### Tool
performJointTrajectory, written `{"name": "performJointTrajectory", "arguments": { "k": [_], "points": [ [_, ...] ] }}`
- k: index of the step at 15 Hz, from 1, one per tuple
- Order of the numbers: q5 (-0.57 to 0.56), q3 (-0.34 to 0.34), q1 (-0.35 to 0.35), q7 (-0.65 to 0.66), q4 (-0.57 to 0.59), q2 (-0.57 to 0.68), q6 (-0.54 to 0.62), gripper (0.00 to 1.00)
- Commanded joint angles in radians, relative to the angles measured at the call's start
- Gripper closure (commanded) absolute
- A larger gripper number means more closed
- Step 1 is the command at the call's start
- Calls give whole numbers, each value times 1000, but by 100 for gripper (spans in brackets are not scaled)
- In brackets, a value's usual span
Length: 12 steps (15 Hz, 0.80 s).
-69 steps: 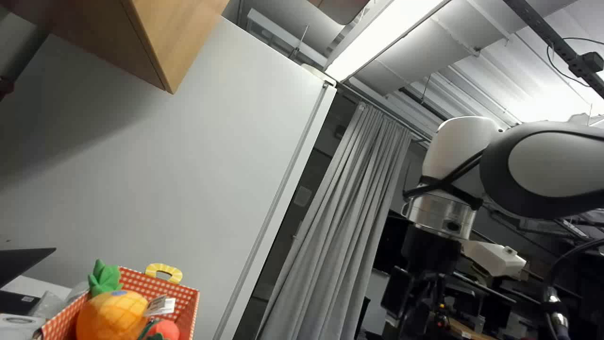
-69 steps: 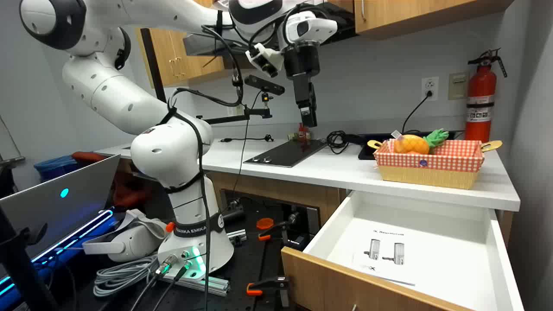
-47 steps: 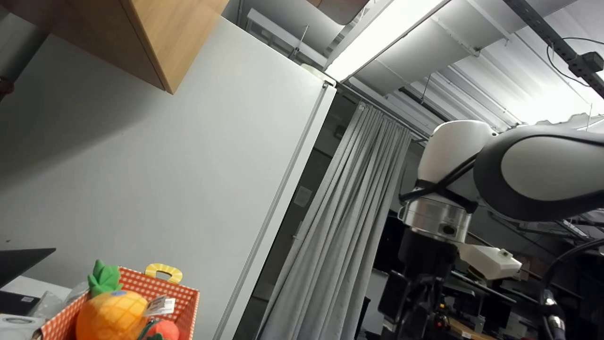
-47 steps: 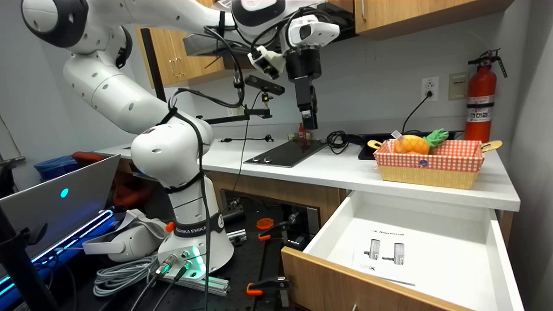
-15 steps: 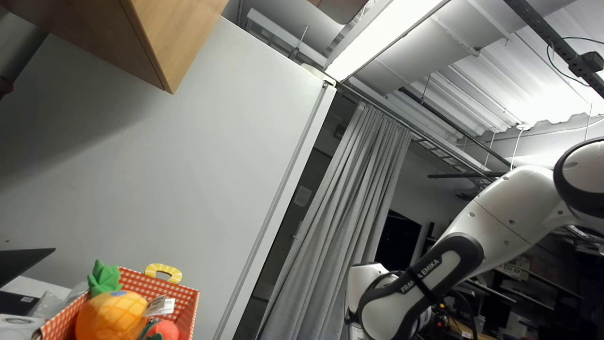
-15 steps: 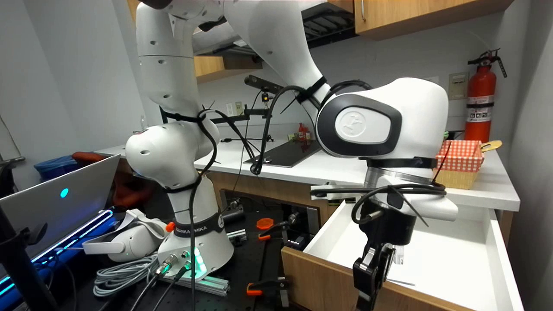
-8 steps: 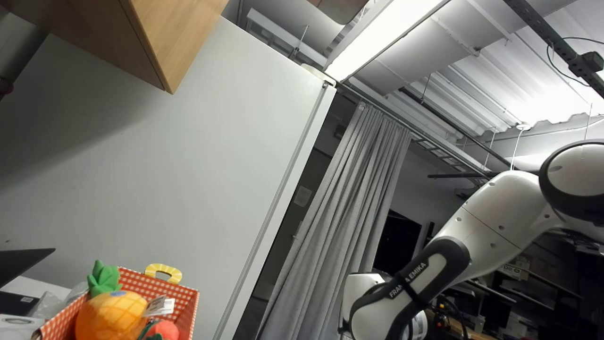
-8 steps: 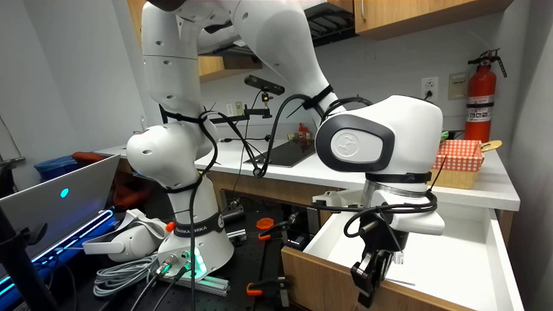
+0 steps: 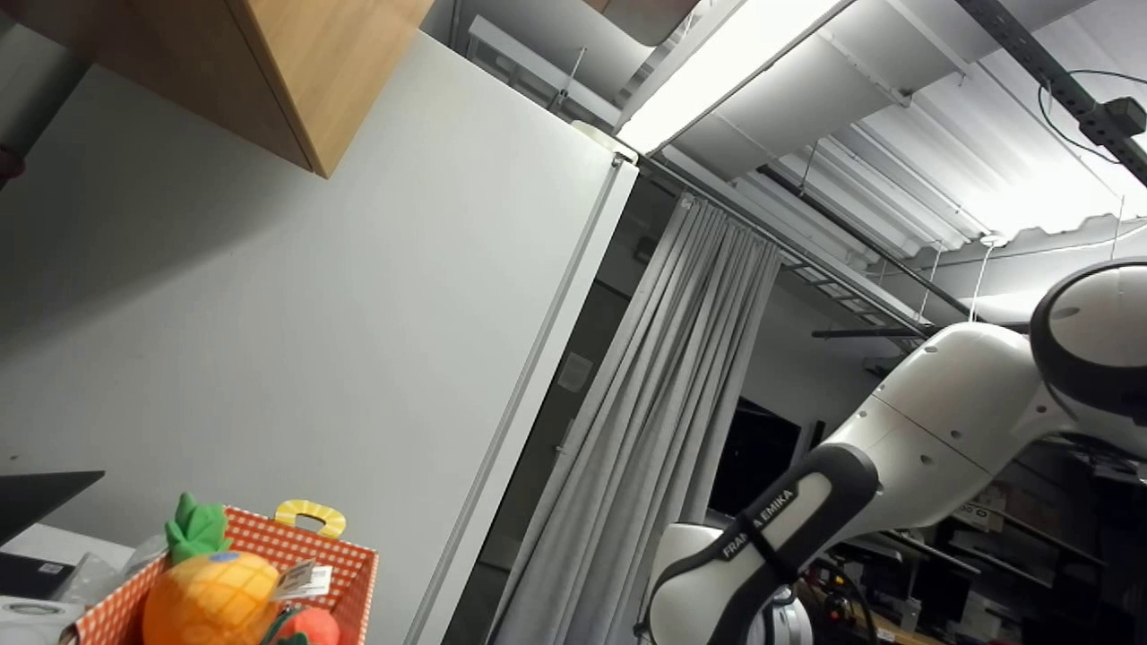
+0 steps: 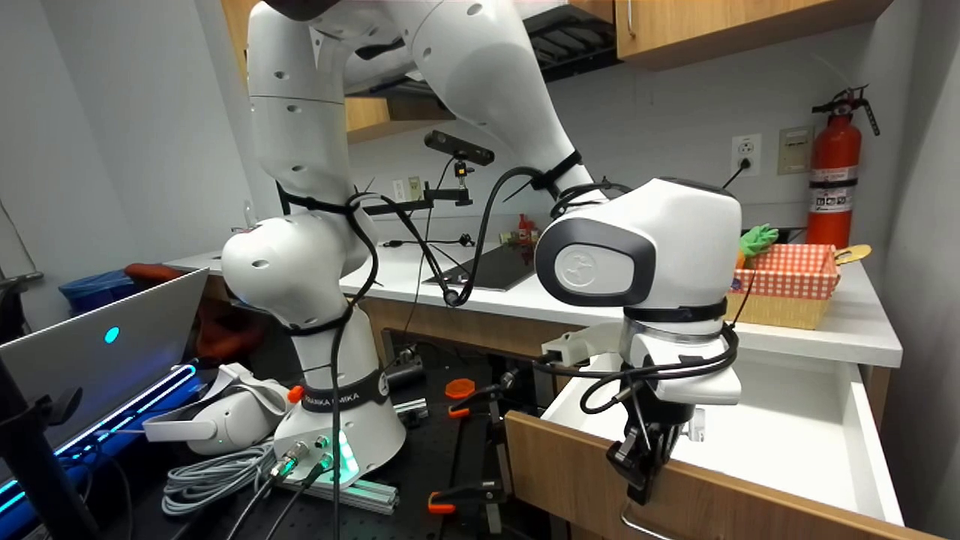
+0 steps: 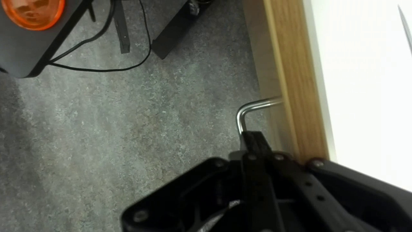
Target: Close the open drawer, open the drawer then close the drawer again
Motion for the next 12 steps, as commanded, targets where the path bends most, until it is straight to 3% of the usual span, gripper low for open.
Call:
{"name": "performJointTrajectory", "arguments": {
  "k": [1, 8, 12],
  "points": [
    [170, 51, 43, -64, -54, -31, 58, 100],
    [466, 210, 142, -127, -69, -48, 110, 100],
    [576, 273, 187, -159, -48, -65, 129, 100]
  ]
}}
